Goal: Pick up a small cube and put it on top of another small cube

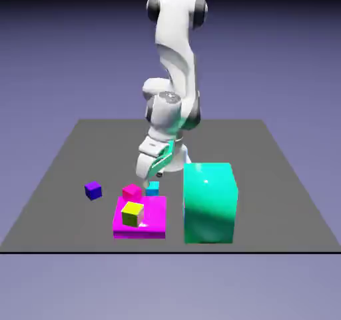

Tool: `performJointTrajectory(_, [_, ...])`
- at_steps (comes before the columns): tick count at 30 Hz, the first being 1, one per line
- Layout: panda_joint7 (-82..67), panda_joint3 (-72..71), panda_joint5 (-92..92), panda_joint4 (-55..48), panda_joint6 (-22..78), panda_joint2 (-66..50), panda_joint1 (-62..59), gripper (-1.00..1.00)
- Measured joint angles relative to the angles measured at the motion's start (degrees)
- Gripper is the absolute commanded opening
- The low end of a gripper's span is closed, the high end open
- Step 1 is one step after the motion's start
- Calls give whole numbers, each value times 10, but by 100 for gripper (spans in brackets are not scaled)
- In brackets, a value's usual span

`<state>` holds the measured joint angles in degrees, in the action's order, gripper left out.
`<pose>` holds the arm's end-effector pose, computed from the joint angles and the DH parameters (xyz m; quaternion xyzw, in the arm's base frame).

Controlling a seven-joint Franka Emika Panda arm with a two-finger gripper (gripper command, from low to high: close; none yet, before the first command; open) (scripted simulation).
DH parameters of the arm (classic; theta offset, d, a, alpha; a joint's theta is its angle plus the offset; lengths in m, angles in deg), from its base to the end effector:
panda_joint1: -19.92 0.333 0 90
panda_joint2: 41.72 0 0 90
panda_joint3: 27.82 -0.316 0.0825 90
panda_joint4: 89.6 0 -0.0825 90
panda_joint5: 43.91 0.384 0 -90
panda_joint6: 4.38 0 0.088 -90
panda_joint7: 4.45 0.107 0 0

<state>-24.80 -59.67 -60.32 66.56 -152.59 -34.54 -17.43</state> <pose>0.3935 -0.0393 0.2541 0.9631 0.2467 -0.0433 0.0986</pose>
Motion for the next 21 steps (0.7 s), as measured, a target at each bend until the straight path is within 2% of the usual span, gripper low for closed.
performJointTrajectory(21, [-523,-303,-176,-97,298,-220,-347,0])
